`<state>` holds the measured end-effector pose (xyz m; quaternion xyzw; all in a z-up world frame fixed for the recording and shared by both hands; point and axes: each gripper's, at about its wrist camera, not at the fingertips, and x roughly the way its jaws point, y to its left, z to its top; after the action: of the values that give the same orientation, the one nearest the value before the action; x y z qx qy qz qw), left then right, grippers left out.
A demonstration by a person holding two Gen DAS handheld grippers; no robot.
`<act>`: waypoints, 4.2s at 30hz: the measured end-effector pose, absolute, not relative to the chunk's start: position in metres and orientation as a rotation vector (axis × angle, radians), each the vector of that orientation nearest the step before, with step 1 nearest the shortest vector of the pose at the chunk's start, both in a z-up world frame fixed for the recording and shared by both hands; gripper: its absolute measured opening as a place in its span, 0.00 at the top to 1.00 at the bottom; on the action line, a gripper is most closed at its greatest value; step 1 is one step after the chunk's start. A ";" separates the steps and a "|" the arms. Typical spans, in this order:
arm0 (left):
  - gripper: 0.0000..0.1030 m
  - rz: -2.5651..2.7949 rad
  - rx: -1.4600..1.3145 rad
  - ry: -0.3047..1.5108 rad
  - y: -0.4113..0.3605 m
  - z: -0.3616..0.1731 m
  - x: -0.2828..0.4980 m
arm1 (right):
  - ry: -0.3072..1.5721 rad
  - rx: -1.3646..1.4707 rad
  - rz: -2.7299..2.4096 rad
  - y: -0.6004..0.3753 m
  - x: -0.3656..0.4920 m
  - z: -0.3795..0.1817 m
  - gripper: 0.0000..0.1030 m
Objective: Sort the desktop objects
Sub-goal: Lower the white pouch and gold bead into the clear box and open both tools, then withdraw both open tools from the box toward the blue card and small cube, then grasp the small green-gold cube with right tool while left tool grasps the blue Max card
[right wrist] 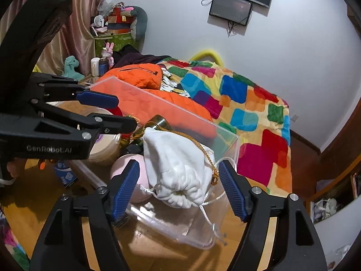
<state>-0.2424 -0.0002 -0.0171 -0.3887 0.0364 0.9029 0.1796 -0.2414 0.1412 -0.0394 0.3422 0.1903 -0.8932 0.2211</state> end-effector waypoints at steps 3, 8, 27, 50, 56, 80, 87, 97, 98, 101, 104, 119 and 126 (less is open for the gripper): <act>0.38 2.587 -1.066 0.126 -0.002 -0.010 -0.233 | 0.550 0.938 -2.482 0.140 -0.234 -0.036 0.26; 0.29 2.618 -1.027 0.166 -0.004 -0.001 -0.220 | 0.564 0.927 -2.507 0.141 -0.225 -0.030 0.24; 0.12 2.714 -0.970 0.220 -0.033 0.013 -0.166 | 0.429 0.890 -2.587 0.156 -0.183 -0.011 0.15; 0.11 2.627 -1.245 0.145 -0.041 -0.062 -0.140 | 0.335 1.093 -2.449 0.141 -0.168 -0.077 0.15; 0.12 2.640 -1.286 0.107 -0.037 -0.075 -0.143 | 0.359 1.078 -2.437 0.139 -0.169 -0.086 0.16; 0.42 2.615 -1.357 0.103 -0.026 -0.089 -0.151 | 0.356 1.109 -2.380 0.127 -0.190 -0.102 0.45; 0.50 2.647 -1.329 0.149 -0.025 -0.087 -0.151 | 0.359 1.130 -2.368 0.125 -0.190 -0.106 0.59; 0.53 2.642 -1.317 0.161 -0.025 -0.088 -0.151 | 0.434 1.131 -2.354 0.119 -0.187 -0.109 0.68; 0.53 2.642 -1.317 0.160 -0.025 -0.088 -0.151 | 0.439 1.129 -2.352 0.119 -0.187 -0.109 0.68; 0.53 2.643 -1.312 0.164 -0.026 -0.088 -0.152 | 0.439 1.127 -2.351 0.119 -0.187 -0.109 0.70; 0.53 2.645 -1.307 0.172 -0.026 -0.089 -0.152 | 0.433 1.120 -2.340 0.120 -0.186 -0.109 0.74; 0.54 2.658 -1.287 0.170 -0.026 -0.087 -0.145 | 0.479 1.061 -2.342 0.115 -0.175 -0.106 0.84; 0.54 2.647 -1.282 0.167 -0.025 -0.084 -0.143 | 0.475 1.039 -2.346 0.116 -0.169 -0.101 0.85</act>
<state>-0.1431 -0.0251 -0.0844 -0.4331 0.0564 0.8942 0.0978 -0.1694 0.1163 -0.1014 0.3840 0.1757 -0.8675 0.2630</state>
